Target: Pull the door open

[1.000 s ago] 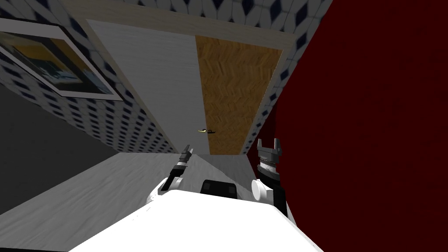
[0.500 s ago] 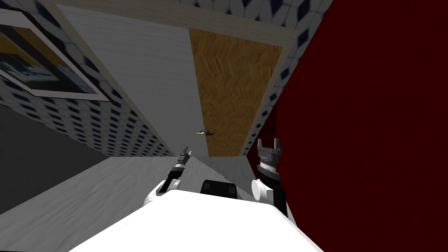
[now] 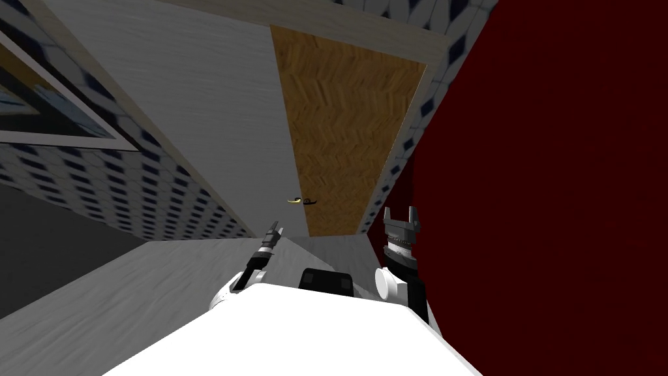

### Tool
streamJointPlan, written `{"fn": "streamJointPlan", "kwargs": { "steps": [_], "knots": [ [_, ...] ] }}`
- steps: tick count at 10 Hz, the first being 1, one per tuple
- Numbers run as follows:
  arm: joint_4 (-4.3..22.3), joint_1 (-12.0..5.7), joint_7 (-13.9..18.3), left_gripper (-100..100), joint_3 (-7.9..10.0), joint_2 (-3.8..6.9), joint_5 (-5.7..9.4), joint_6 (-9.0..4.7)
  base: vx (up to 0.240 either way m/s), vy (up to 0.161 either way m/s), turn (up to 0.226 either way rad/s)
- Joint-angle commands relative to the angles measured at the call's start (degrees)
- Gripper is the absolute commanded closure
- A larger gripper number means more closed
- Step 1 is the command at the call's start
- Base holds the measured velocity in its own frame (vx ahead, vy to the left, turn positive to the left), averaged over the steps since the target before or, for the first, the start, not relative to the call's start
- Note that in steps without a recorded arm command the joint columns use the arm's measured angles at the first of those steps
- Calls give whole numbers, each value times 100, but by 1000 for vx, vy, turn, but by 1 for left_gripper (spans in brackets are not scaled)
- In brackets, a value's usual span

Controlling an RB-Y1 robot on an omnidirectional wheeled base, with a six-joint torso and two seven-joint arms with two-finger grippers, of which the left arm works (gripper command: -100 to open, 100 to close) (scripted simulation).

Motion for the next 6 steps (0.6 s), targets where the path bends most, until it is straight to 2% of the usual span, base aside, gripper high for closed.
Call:
{"fn": "streamJointPlan", "kwargs": {
  "steps": [1,6],
  "knots": [
    [163,-11,32,-100,-2,39,32,-58,101,11,-43],
    [732,-140,129,-100,-3,166,122,-237,99,12,-38]
  ]
}}
